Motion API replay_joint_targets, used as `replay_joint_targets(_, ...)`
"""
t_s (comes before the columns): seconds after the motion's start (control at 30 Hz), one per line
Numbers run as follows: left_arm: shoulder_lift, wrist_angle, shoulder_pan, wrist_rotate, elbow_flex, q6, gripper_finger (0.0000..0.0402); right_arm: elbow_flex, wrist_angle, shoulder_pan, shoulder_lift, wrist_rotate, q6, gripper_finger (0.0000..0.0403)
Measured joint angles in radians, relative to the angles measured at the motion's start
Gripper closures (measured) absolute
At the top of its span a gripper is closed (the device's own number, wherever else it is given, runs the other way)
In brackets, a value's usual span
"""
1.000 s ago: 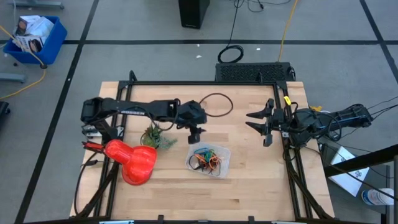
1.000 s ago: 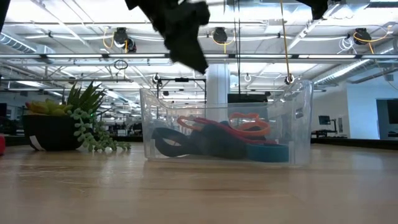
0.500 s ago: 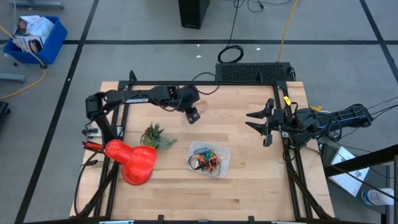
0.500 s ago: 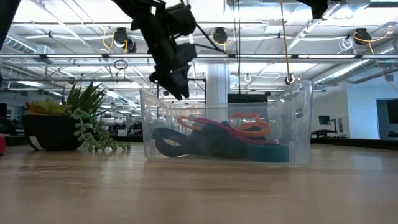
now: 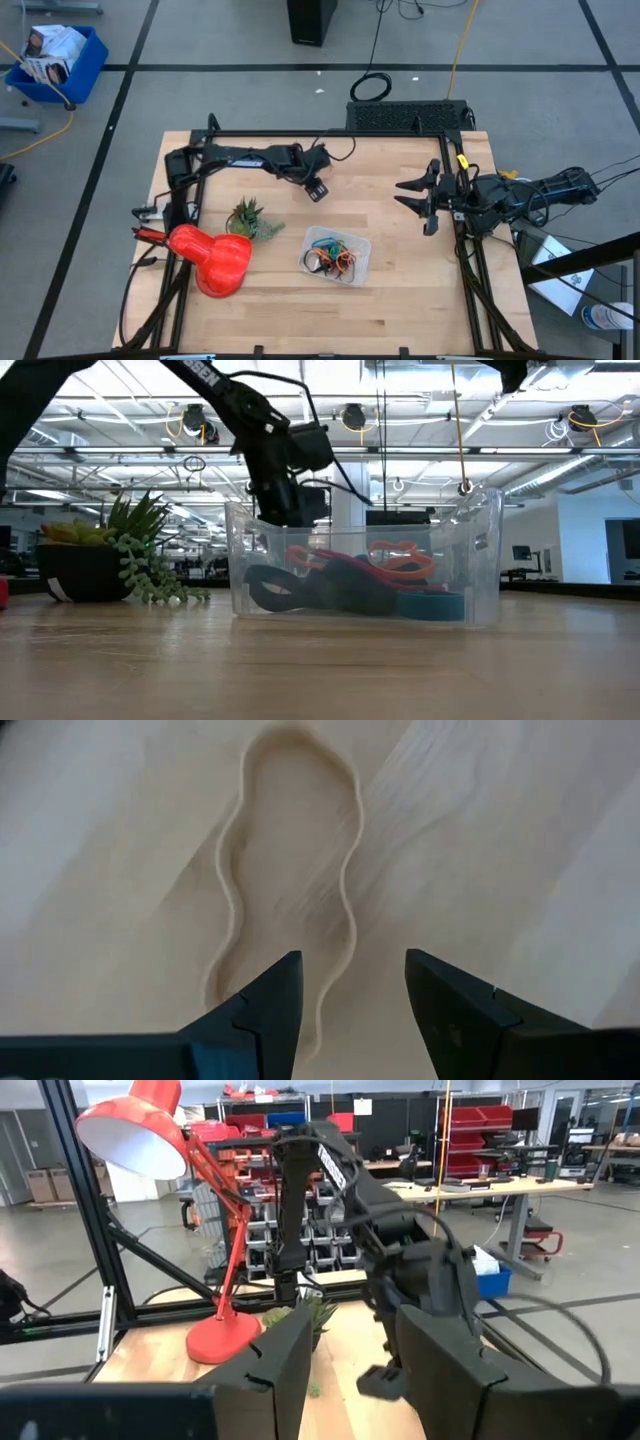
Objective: Pick and place rubber bands into bin
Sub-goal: Put the light brown rubber band into the bin
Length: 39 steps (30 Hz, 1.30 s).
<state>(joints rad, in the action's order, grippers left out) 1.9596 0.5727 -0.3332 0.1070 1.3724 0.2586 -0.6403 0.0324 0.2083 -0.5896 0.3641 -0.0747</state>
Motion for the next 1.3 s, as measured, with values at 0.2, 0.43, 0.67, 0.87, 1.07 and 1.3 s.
replay_joint_targets(0.2, 0.057, -0.001, 0.000, 0.000, 0.000, 0.002, 0.0218, 0.000, 0.003, 0.000, 0.000, 0.000, -0.013, 0.0261)
replay_joint_targets(0.43, 0.096, 0.002, -0.006, -0.008, 0.004, -0.001, 0.0218, 0.000, 0.003, 0.000, 0.000, 0.000, -0.021, 0.0261)
replay_joint_targets(0.67, 0.094, 0.000, -0.004, -0.025, 0.003, -0.027, 0.0278, 0.000, 0.002, 0.000, 0.000, 0.000, -0.017, 0.0261)
replay_joint_targets(0.87, 0.094, -0.009, -0.004, -0.030, 0.002, -0.028, 0.0372, 0.000, 0.002, 0.000, 0.000, 0.000, -0.007, 0.0261)
replay_joint_targets(1.07, 0.094, -0.020, -0.007, -0.050, 0.001, -0.040, 0.0392, 0.000, 0.002, 0.000, 0.000, 0.001, 0.010, 0.0261)
replay_joint_targets(1.3, 0.047, -0.038, -0.016, -0.153, -0.002, -0.075, 0.0396, 0.000, 0.001, 0.000, 0.000, 0.001, 0.011, 0.0261)
